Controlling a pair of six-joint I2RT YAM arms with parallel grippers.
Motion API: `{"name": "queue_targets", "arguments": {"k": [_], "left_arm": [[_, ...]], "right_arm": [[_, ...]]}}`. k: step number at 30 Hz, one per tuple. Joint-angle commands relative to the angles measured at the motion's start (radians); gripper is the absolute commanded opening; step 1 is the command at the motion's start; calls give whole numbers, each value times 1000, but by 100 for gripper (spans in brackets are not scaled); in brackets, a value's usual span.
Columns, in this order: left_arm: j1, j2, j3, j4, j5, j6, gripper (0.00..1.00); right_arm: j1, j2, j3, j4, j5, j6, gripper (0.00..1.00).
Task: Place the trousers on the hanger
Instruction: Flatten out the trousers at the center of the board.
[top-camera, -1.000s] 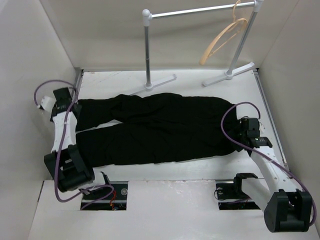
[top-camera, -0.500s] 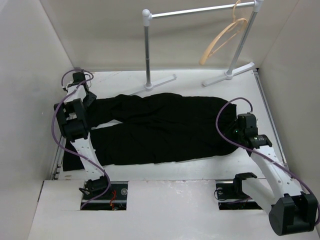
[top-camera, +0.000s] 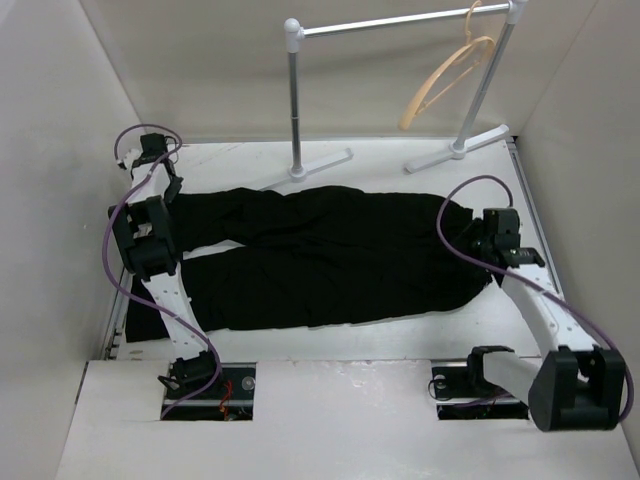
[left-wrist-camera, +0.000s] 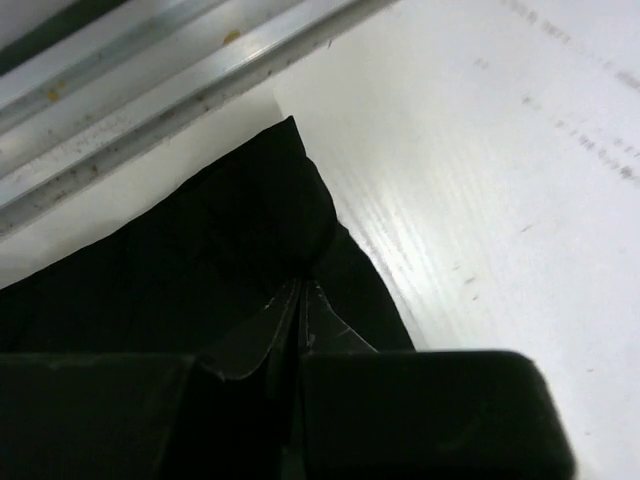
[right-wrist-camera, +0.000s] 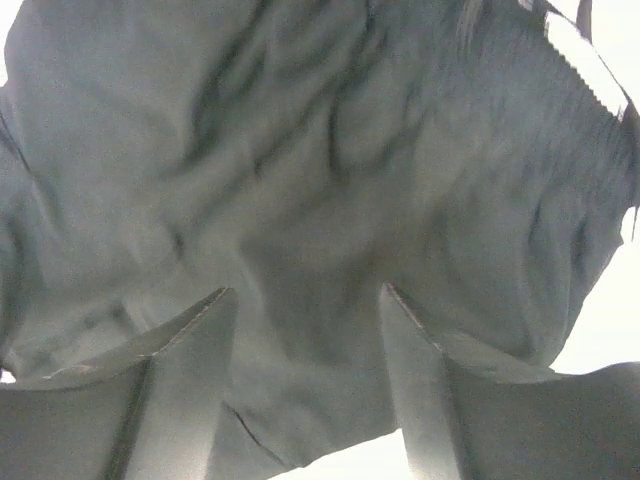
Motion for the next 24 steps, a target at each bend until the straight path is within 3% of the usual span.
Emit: {"name": "queue_targets", "arguments": {"k": [1, 4, 6, 8, 12, 17, 24], "left_arm": [[2, -99, 85, 37, -73, -22, 0], [2, -94, 114, 46, -116, -26, 0], [2, -73, 142, 43, -117, -25, 0], [2, -51, 158, 37, -115, -25, 0], [-4, -25, 155, 46, -103, -25, 0], [-10, -7, 153, 48, -87, -31, 0], [-12, -2, 142, 48, -75, -34, 1]], "right_arm": [[-52, 92, 126, 124, -2, -24, 55], [-110, 210, 224, 152, 25, -21, 25], [-140, 284, 285, 159, 36, -24, 19], [-172, 368, 354, 178, 70, -35, 22], [-209, 575, 494, 227, 121, -98, 54], [-218, 812, 683, 221, 15, -124, 58], [-196, 932, 772, 162, -36, -159, 56]]}}
